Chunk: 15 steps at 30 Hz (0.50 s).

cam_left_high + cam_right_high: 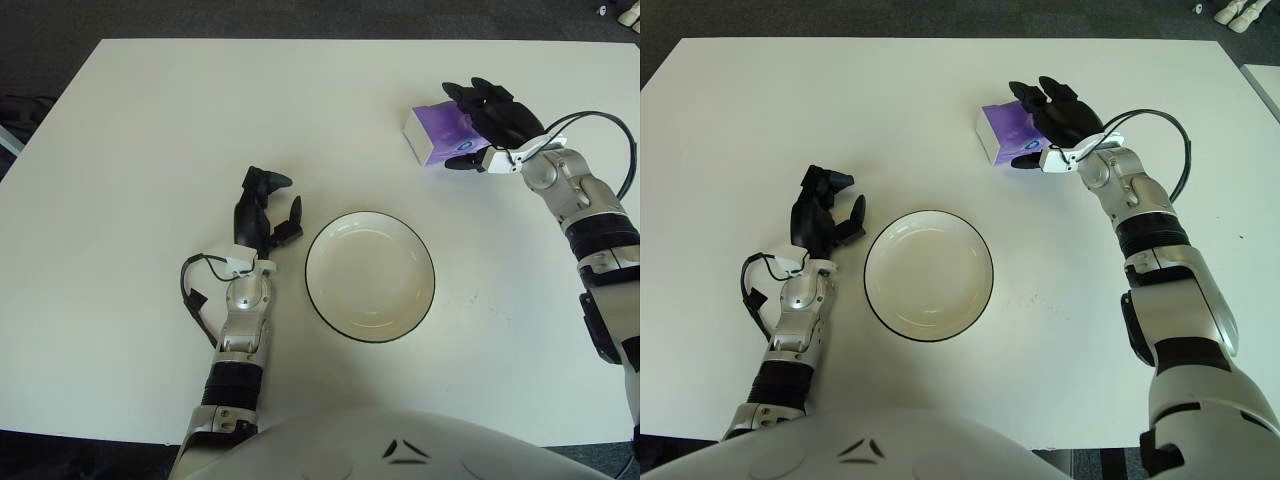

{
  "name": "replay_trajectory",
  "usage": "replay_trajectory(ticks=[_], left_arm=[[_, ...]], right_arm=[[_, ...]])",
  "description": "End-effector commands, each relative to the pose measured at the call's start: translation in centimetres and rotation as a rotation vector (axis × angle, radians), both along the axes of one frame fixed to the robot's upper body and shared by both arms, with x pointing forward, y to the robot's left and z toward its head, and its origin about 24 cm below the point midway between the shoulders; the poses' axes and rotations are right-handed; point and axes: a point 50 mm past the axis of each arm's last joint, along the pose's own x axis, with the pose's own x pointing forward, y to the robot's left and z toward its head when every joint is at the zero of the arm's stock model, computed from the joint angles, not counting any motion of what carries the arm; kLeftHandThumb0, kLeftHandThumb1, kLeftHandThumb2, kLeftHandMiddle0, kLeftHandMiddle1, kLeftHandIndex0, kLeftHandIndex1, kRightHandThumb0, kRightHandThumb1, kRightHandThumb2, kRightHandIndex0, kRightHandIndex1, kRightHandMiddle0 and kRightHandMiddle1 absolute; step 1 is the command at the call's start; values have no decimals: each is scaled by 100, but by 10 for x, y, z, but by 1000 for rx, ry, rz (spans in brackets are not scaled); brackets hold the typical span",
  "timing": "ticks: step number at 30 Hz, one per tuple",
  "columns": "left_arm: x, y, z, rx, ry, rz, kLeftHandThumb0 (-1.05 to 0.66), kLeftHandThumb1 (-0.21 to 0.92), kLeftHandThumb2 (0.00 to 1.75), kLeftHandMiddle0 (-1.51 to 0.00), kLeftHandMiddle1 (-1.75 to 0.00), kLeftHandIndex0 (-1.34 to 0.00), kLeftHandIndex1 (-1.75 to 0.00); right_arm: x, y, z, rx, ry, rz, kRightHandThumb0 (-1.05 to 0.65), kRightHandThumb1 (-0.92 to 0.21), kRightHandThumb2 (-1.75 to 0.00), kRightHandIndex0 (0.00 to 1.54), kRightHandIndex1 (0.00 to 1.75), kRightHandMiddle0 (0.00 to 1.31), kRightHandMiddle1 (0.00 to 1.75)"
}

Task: Put the tissue paper into the plate.

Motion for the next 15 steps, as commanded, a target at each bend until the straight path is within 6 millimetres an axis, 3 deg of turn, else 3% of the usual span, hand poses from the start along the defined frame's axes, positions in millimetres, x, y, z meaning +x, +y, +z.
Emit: replay_trajectory(ticks=[1, 15], left_arm=[[-20, 0, -39, -7, 195, 19, -1, 54, 90, -62, -124, -42, -175], [-20, -1, -39, -15, 200, 26, 0, 54, 90, -64, -124, -40, -175]], right_arm=[[4, 3, 0, -24, -5, 5, -96, -56, -64, 0, 0, 0, 17], [13, 9, -16, -90, 36, -9, -98, -56, -67, 0, 0, 0, 27]])
